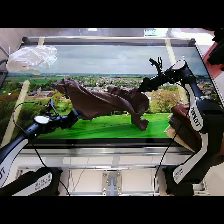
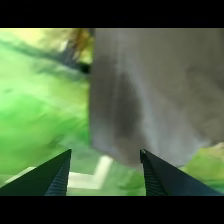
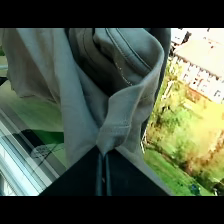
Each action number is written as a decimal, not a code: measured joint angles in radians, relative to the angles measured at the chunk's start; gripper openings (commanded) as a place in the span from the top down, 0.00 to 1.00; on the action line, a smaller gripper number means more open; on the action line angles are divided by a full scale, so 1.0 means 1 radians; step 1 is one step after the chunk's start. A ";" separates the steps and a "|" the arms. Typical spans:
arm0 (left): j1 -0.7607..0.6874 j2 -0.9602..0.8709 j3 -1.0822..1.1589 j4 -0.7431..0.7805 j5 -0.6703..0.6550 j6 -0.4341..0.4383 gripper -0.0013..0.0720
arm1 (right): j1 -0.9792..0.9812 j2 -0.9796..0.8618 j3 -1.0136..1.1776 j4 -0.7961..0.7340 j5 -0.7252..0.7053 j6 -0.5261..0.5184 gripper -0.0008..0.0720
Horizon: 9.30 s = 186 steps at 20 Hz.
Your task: Fold the shirts.
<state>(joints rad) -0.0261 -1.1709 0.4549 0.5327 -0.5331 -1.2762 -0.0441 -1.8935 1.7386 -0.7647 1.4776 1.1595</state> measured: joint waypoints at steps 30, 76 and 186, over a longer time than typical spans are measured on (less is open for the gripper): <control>0.320 0.563 0.729 -0.050 -0.183 0.224 0.96 | -0.127 0.885 0.001 -0.129 0.017 0.142 0.96; 0.310 -0.135 0.730 0.299 -0.623 0.238 0.34 | -0.216 0.725 -0.788 -0.338 -0.345 0.272 0.44; 0.510 0.478 1.036 0.121 -0.505 0.255 0.96 | -0.036 1.410 -0.408 -0.318 -0.723 0.159 0.96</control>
<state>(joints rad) 0.4839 -0.6930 1.4910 0.6540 -1.0378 -1.0210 -0.0803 -0.4839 1.3308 -1.0824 0.7547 1.3186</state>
